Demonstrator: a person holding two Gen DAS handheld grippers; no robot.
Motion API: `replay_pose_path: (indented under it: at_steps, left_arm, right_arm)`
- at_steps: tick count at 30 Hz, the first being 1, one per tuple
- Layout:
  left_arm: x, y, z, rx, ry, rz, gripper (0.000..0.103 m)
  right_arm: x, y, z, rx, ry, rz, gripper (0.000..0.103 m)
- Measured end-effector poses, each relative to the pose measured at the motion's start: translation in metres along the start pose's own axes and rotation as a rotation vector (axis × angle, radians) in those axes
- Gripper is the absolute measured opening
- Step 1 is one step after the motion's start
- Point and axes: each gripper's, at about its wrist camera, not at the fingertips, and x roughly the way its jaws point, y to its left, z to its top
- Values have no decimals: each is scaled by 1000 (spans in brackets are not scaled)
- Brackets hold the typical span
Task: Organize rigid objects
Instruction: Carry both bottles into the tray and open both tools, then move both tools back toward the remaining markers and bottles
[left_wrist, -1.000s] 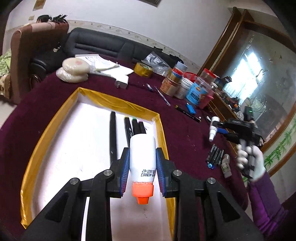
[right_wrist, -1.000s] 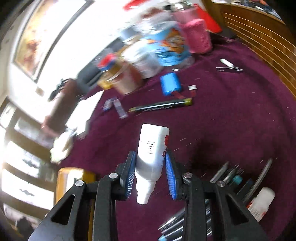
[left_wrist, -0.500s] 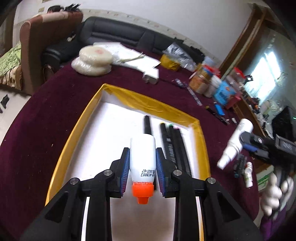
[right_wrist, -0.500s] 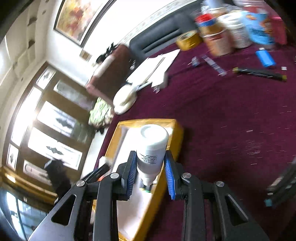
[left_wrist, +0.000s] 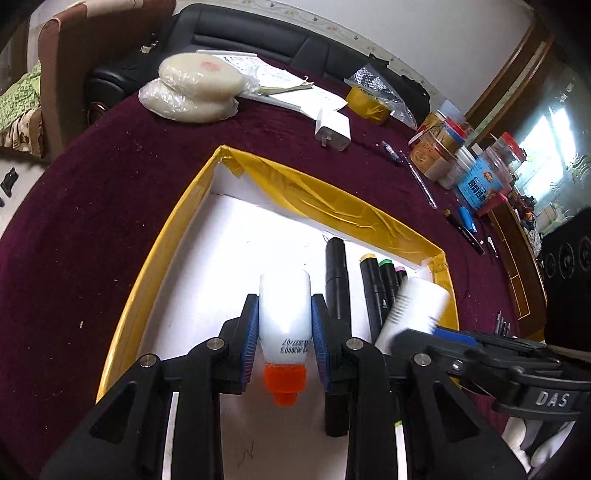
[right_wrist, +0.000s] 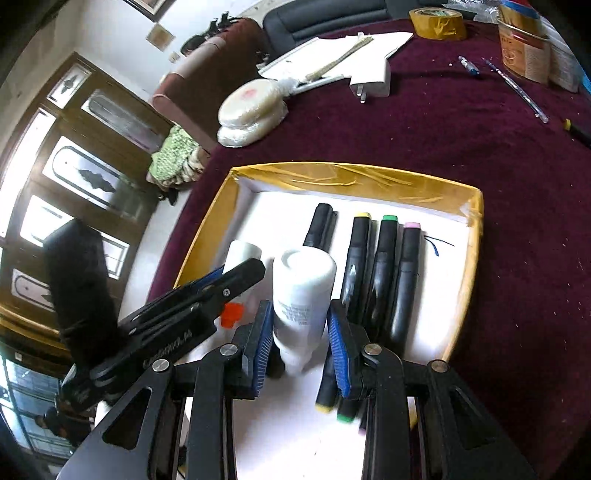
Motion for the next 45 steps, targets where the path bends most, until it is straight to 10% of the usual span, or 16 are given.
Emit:
replay_pose_path:
  at_steps: [8, 14, 28, 33, 45]
  left_arm:
    - [3, 9, 1, -36, -5, -28, 25]
    - [-32, 8, -2, -33, -98, -40, 53]
    - [-101, -26, -54, -56, -259, -39, 69]
    - [-102, -72, -78, 71, -284, 49, 70]
    - [-95, -161, -116, 338, -325, 231, 74]
  right_arm:
    - [22, 1, 13, 24, 16, -72, 27]
    - [21, -7, 15, 54, -42, -114, 28]
    - [-94, -28, -39, -6, -375, -123, 32]
    - [-149, -27, -105, -90, -673, -382, 89]
    - [-192, -81, -159, 77, -788, -410, 89]
